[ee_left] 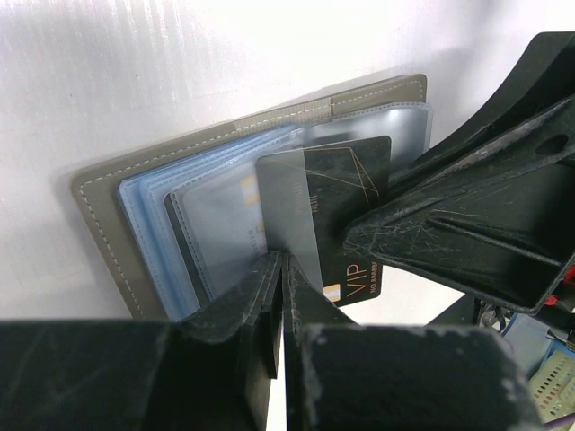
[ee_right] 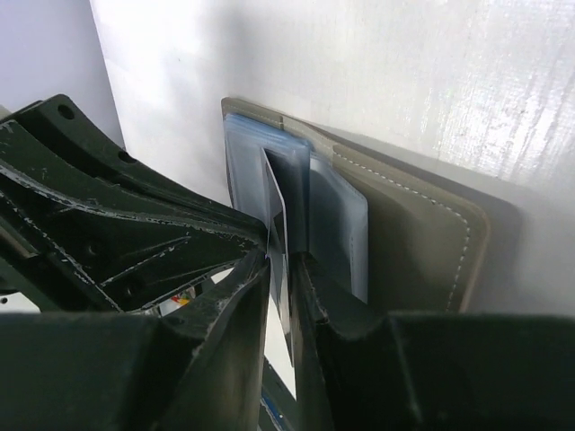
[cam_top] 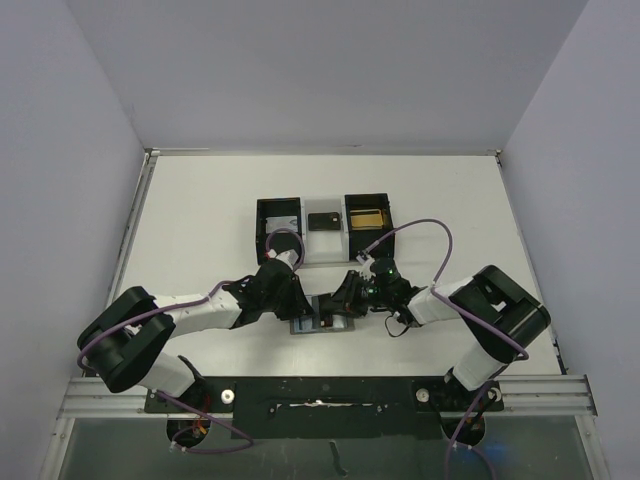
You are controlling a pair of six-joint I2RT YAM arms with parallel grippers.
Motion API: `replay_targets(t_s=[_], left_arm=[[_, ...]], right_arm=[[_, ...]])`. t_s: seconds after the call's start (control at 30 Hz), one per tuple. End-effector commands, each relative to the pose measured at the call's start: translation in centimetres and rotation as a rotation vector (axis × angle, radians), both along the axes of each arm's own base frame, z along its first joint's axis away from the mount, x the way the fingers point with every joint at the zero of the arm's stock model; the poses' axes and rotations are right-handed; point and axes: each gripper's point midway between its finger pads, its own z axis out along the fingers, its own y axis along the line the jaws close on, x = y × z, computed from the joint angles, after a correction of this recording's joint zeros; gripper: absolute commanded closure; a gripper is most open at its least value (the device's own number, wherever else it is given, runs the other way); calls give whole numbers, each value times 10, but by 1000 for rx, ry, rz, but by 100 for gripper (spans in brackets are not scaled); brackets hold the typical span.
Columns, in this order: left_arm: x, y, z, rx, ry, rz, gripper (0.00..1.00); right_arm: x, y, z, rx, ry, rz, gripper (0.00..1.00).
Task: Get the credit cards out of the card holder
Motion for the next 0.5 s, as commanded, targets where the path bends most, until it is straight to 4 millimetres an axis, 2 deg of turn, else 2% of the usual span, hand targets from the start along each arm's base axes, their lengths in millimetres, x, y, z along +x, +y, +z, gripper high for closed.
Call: replay_targets(t_s=[0.0,0.13,0.3,0.47], left_arm=[[-20,26,-33,130,77,-11,97],[-18,25,-31,131,69,-9,97],[-18,25,-29,136,69,-9,97],[-17,24,-28,135,65,-14,97]], right_arm=[[8,10,19,76,-61,11,82],[8,8,13,49,-41,6,82],[8,-3,5,-11,-20,-35,92],[14,-15,14,-68,-58,-80,100]])
